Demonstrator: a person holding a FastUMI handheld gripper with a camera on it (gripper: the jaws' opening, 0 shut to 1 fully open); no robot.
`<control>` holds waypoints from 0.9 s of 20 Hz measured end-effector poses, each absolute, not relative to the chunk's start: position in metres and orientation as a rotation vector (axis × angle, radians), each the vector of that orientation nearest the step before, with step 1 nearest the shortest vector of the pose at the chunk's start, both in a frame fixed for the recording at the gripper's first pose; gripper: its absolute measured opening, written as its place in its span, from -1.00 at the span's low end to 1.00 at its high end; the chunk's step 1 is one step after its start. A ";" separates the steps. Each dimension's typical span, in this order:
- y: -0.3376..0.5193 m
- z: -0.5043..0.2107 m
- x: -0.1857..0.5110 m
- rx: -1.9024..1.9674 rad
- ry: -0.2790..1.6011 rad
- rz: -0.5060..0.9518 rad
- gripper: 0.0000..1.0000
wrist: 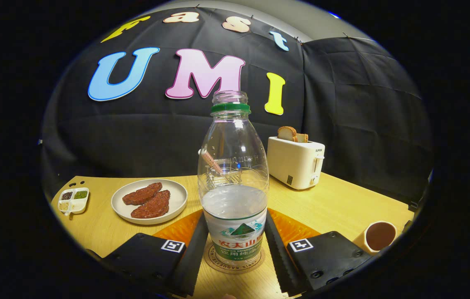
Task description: Take the bottle from table, then pour the juice into the cup, finally place the bottle on the coaster
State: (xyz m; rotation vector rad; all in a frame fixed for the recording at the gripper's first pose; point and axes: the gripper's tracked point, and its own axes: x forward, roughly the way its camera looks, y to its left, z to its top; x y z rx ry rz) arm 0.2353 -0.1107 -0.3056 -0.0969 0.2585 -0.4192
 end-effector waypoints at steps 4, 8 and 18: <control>-0.112 -0.312 0.233 -0.093 0.267 -0.420 0.55; -0.113 -0.320 0.227 -0.059 0.297 -0.421 0.59; -0.104 -0.316 0.196 -0.038 0.323 -0.393 0.97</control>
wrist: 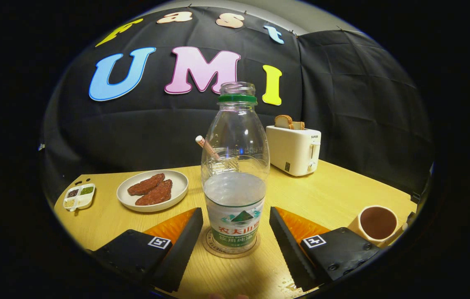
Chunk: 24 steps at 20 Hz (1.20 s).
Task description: Take the bottle from table, then pour the juice into the cup, finally place the bottle on the coaster
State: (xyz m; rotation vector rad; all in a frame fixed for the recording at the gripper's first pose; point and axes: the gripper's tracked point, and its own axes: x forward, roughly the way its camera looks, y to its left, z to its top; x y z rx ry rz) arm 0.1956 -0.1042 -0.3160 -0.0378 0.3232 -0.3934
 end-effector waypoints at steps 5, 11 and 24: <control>-0.089 -0.309 0.162 -0.009 0.353 -0.354 0.98; -0.070 -0.267 0.119 0.013 0.351 -0.252 0.97; -0.045 -0.157 0.056 0.008 0.276 0.011 0.97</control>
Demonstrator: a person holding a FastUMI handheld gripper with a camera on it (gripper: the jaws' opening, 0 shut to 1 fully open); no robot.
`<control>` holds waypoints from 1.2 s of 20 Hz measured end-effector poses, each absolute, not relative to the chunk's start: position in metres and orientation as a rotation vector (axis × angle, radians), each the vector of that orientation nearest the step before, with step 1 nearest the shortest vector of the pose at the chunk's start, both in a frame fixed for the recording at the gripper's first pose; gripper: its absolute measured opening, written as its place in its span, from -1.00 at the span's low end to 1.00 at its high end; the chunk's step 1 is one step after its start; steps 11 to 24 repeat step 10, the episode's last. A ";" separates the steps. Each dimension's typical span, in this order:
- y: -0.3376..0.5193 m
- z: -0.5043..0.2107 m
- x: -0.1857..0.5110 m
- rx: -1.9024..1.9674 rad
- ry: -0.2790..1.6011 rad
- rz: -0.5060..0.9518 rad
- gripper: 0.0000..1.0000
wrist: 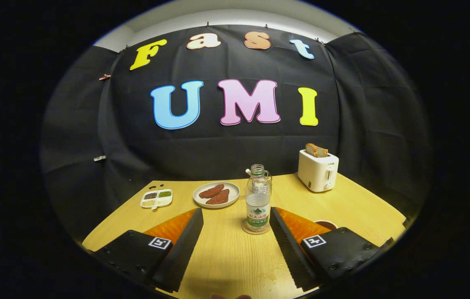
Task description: Take the bottle from table, then pour the juice into the cup, finally place the bottle on the coaster
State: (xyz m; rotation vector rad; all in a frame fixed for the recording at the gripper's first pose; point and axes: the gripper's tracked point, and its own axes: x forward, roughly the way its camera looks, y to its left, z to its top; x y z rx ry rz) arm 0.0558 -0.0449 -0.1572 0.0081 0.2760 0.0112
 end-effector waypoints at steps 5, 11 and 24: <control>-0.053 -0.142 0.040 0.015 0.279 0.040 0.97; -0.061 -0.138 0.037 0.016 0.284 0.054 0.96; -0.061 -0.138 0.037 0.016 0.284 0.054 0.96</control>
